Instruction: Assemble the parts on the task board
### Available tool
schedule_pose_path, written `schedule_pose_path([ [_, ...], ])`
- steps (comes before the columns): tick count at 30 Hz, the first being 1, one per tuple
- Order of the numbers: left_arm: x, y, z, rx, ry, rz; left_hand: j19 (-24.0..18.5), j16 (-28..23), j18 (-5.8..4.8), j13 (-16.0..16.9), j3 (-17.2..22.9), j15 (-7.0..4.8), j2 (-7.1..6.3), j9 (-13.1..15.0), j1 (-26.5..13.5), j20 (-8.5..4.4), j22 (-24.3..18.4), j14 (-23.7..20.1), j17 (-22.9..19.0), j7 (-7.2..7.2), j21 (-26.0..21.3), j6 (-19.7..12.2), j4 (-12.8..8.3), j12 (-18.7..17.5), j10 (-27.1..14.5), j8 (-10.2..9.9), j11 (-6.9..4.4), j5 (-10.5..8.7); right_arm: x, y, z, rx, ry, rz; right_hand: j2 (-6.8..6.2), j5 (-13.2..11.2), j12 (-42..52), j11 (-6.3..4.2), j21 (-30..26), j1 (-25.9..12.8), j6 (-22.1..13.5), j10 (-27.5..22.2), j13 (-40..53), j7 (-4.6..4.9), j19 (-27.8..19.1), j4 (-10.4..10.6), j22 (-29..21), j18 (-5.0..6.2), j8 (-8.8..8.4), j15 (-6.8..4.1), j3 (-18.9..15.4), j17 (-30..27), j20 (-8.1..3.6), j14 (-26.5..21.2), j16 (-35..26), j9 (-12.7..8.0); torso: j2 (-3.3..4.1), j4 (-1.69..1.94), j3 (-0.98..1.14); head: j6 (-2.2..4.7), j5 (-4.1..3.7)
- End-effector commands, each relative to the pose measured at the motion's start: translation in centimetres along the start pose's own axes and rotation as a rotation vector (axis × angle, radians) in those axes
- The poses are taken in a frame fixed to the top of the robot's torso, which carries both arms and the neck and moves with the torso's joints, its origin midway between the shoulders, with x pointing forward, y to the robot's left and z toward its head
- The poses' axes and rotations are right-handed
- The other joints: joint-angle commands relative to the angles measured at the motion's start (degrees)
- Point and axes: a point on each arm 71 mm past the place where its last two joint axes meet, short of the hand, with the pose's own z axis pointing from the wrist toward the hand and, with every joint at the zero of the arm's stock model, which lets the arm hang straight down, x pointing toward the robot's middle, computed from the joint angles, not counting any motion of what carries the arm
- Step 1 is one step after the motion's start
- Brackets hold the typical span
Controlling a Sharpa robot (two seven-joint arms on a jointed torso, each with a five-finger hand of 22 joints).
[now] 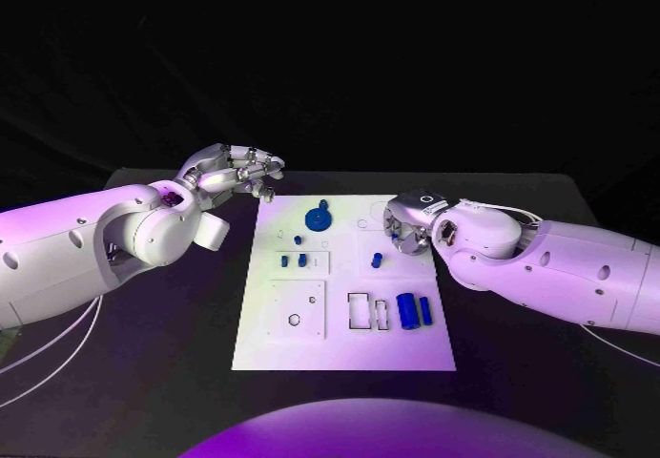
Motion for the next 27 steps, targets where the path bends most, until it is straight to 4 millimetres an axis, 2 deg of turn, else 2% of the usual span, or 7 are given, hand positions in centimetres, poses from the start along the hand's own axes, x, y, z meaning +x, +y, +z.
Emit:
schedule_pose_path([
  [1, 0.3, -0.1, 0.1, 0.006, 0.021, 0.002, 0.11, -0.33, 0.57, 0.00, -0.27, -0.30, 0.10, 0.08, -0.52, 0.03, -0.06, 0.01, -0.08, 0.01, -0.34, -0.54, 0.15, 0.26, -0.41, 0.17, 0.13, -0.22, 1.2, 0.3, -0.3, -0.005, 0.034, 0.012, 0.93, 0.25, 0.33, -0.47, 0.34, 0.16, 0.51, 0.77, 0.10, 0.08, -0.09, 0.03, 0.10, -0.67, 0.27, -0.42, 0.43, 0.05, -0.48, 3.10, 0.39, 0.24, 0.00, -0.03, 0.03, 0.01, 0.01],
  [6, 0.3, -0.1, 0.1, 0.004, 0.023, 0.002, 0.11, -0.33, 0.57, 0.00, -0.27, -0.30, 0.10, 0.08, -0.52, 0.03, -0.06, 0.01, -0.08, 0.01, -0.34, -0.54, 0.15, 0.26, -0.41, 0.17, 0.13, -0.22, 1.0, 0.1, -0.5, -0.003, 0.013, 0.027, 1.63, 0.27, 0.43, -0.71, 0.71, 0.35, 0.83, 1.40, 0.46, -0.07, 0.07, -0.07, 0.42, -0.74, 0.64, -0.63, 0.72, 0.17, -0.68, 3.14, 0.59, 0.78, -0.02, -0.04, 0.02, 0.00, -0.02],
  [27, 0.3, 0.0, 0.1, 0.000, 0.034, 0.020, 0.13, -0.34, 0.57, -0.01, -0.24, -0.30, 0.15, 0.12, -0.51, 0.03, -0.07, 0.01, -0.09, 0.03, -0.39, -0.63, 0.15, 0.27, -0.44, 0.19, 0.14, -0.16, 0.1, -0.6, -1.5, 0.004, -0.052, 0.054, 1.43, -0.11, 0.27, -0.71, 0.86, 0.06, 0.86, 1.44, 0.59, -0.10, 0.12, -0.07, 0.57, -0.78, 0.78, -0.66, 0.58, 0.17, -0.74, 3.15, 0.66, 1.07, -0.01, -0.01, -0.01, 0.03, 0.02],
])
